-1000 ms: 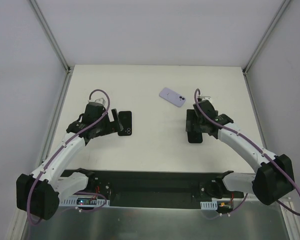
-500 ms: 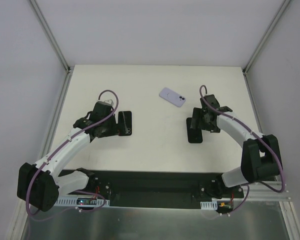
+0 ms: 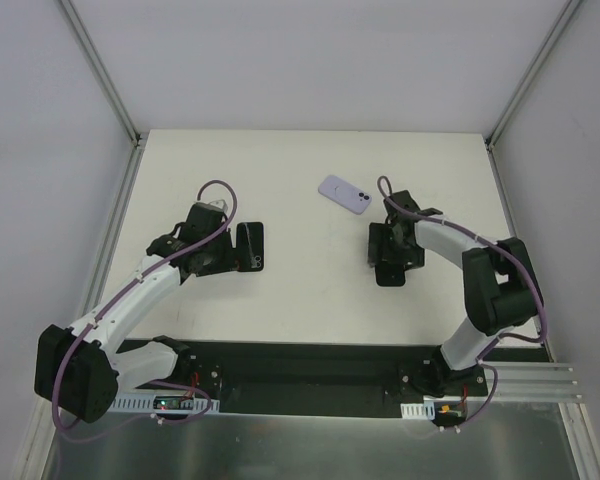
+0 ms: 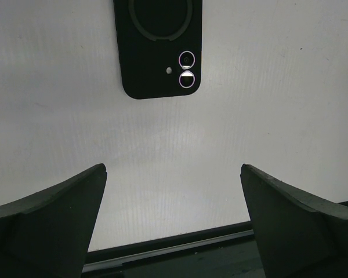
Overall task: Take the phone out of the phone case
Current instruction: Move the phone to the center of the board.
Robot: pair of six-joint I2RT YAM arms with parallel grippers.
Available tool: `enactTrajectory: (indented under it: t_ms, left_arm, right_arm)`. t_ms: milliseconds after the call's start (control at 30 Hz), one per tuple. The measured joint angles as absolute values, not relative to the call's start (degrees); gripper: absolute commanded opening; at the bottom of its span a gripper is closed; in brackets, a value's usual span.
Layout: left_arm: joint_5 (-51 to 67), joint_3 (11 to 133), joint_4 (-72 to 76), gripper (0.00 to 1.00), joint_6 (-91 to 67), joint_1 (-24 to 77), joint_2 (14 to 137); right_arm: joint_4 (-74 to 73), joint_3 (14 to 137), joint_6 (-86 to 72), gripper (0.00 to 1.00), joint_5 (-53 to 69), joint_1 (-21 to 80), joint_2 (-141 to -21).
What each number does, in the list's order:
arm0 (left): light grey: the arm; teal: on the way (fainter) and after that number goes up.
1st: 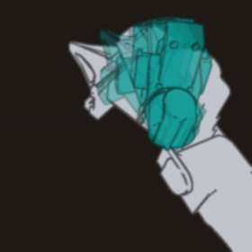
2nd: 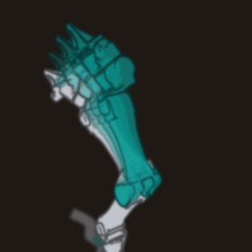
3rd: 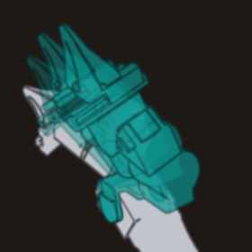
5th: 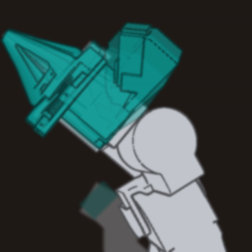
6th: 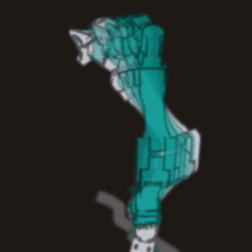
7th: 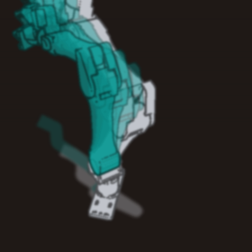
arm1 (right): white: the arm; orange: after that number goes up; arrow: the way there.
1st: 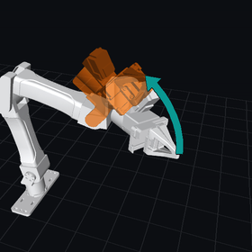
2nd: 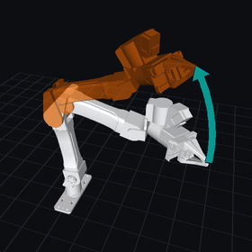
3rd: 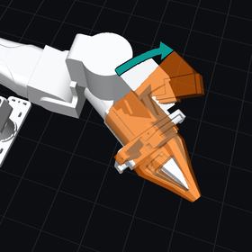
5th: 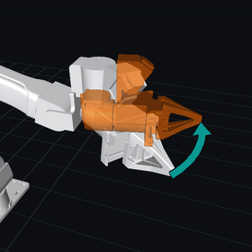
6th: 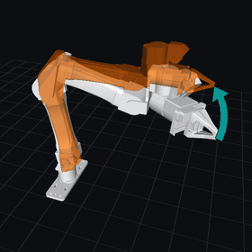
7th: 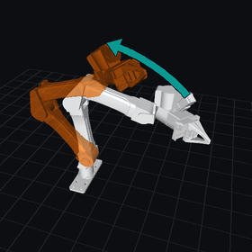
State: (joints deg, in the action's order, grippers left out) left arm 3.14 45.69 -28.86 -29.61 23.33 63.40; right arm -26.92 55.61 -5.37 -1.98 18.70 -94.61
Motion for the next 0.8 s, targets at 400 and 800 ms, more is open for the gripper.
enactTrajectory:
  t_ms: [400, 800]
  left_arm:
    - [5.3, 47.5, -29.0, 0.99, -29.6, 23.3, 64.1]
    - [11.4, 53.2, -28.8, 0.99, -31.5, 23.3, 69.5]
  right_arm:
    - [-30.4, 60.1, -5.5, 0.54, -6.4, 25.0, -98.8]
    - [-23.0, 51.7, -8.1, 0.46, 3.7, 25.7, -90.3]
